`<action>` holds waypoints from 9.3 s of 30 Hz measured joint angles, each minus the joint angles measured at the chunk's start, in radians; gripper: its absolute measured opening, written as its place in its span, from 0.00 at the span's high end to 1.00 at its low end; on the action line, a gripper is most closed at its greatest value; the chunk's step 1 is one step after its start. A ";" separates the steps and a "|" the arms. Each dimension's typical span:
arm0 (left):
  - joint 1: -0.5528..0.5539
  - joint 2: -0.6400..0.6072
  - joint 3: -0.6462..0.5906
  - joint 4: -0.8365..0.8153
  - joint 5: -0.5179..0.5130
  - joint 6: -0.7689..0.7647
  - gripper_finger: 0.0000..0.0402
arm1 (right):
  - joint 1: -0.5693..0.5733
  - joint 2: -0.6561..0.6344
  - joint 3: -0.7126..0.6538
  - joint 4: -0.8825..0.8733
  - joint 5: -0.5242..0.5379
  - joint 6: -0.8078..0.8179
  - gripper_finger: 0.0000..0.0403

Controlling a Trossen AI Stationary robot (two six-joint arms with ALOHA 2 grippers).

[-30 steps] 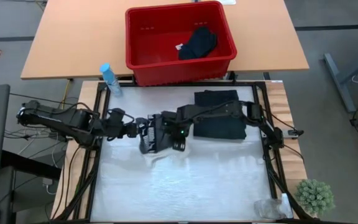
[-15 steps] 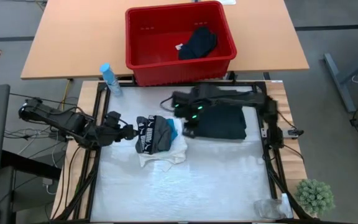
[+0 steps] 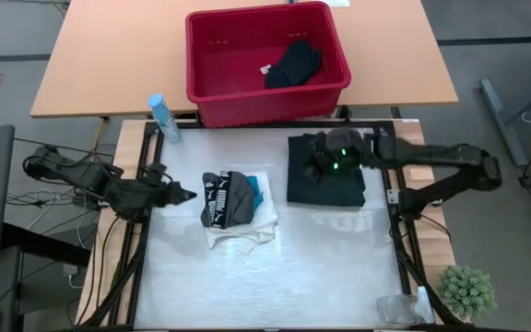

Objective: Fold laundry
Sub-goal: Stack the clothes on the blue pants

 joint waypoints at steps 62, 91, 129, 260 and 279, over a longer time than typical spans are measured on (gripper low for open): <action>0.044 -0.204 -0.487 0.318 0.017 -0.117 0.23 | 0.040 0.422 -0.377 0.827 -0.186 0.665 0.22; 0.195 -0.151 -0.722 0.506 0.070 -0.193 0.23 | -0.059 0.504 -0.338 0.654 -0.136 0.607 0.18; 0.273 0.282 -0.722 1.023 0.087 -0.110 0.24 | -0.032 0.731 -0.003 0.370 -0.231 0.494 0.18; 0.745 1.063 0.406 1.033 0.749 0.262 0.96 | -0.385 0.495 0.540 -1.061 0.034 -0.063 0.87; 0.734 1.424 0.748 0.984 0.827 0.257 0.95 | -0.622 0.281 0.068 -0.851 0.055 -0.189 0.87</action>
